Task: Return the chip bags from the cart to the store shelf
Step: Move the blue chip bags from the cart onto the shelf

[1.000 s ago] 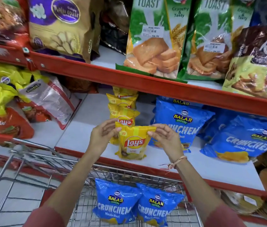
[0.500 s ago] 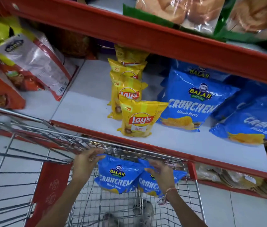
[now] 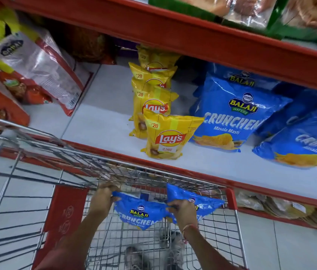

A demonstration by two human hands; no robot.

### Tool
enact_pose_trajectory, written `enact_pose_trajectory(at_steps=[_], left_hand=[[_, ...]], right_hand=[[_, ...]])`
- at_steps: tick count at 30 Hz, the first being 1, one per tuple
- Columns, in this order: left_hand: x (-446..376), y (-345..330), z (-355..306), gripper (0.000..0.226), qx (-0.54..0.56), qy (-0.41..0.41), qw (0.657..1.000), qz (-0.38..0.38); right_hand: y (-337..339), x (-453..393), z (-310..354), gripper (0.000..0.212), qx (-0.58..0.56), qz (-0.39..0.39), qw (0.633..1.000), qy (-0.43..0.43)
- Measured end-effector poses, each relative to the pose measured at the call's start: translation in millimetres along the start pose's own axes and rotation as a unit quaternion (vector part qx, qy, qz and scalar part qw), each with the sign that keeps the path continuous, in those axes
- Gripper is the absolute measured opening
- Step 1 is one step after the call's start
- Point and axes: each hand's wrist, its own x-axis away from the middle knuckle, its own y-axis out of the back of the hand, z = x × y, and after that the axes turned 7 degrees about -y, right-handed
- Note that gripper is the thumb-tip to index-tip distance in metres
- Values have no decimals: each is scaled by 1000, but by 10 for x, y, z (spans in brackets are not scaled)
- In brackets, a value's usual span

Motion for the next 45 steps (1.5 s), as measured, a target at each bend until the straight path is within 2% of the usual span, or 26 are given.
enact_pose_trajectory(at_steps=[2,5,8,10,14,19,21,26,31,36,39,42,45], left_hand=[[125,36,18,14,48,17,998,-27],[348,139,-57,11,98,-4,993,-68],[583,311,-242,17,151,-29,981,-117],[691,458,-428,31,181,-29,971,-155],[818,740,-1020,29,290,-78,928,-222],[688,1108,-1753,21,388,-170,873,-241],[593,1230,-2076,18,393,-202,862,-248],[376,1361,-2772,12,378,-278,839,-274],[57,1214,-3123,11,348,-286,851,-271],[-241,910,-3192,13,305,-251,883,-255],[-319,751,-3187,13,286,-249,891,-249],[-349,661,-3184,18,269,-244,899,-242],[-308,606,-3137,34,296,-232,903,-210]], right_hand=[[38,129,-6,8,-5,-10,1000,18],[170,361,7,7,-26,-22,998,52],[369,620,19,7,-53,-83,990,102],[531,760,57,11,-73,-129,979,138],[1070,1081,169,18,-132,-216,945,207],[1876,1327,361,15,-210,-328,877,282],[2183,1356,422,8,-233,-360,851,302],[2851,1285,418,11,-251,-400,818,328],[3244,1020,252,12,-246,-425,814,310],[3309,657,13,10,-216,-401,856,244],[3238,510,-114,5,-227,-398,864,210],[3200,482,-150,16,-243,-396,864,195],[3148,452,-210,37,-312,-340,867,186]])
